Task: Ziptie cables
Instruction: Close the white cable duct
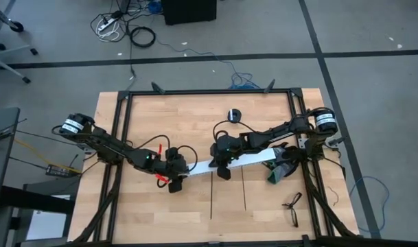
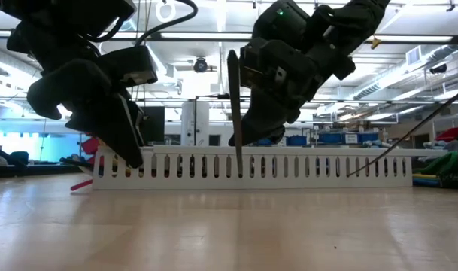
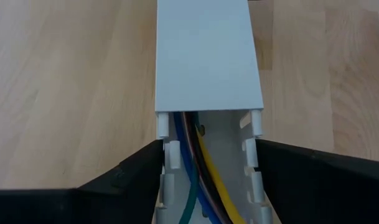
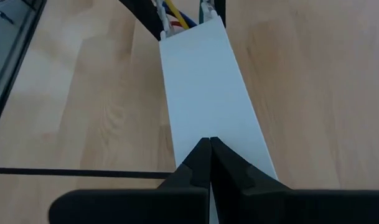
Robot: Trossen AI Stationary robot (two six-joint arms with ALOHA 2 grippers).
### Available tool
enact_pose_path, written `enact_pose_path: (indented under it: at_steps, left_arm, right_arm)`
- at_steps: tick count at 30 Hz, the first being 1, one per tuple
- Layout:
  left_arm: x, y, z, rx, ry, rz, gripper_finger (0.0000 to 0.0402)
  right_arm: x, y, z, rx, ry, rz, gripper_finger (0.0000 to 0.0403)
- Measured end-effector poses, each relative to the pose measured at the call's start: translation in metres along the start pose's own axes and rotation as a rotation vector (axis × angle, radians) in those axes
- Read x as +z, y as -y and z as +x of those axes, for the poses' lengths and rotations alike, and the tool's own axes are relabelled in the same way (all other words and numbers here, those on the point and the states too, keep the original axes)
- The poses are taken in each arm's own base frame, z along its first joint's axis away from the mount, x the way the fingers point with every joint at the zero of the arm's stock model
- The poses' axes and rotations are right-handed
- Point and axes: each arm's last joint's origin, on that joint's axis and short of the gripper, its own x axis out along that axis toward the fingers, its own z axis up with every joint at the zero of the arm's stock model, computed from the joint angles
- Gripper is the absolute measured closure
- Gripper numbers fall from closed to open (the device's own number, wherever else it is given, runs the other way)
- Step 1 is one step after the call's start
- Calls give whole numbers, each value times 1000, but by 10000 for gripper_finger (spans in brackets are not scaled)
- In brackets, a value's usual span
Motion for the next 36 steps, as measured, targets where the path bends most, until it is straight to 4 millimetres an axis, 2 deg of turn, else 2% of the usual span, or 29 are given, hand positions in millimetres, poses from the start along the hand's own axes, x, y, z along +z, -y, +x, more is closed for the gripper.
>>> enact_pose_path:
  at_steps: [17,28,36]
  left_arm:
    - [3,2,2,-11,36,-13,152]
    - [3,5,10,-16,60,-20,152]
    - [3,5,10,-19,58,-20,170]
  right_arm:
    - [-1,0,-1,-3,-14,-9,403]
    - [-1,0,-1,-3,-15,-2,402]
    - [-1,-2,0,1,-9,1,402]
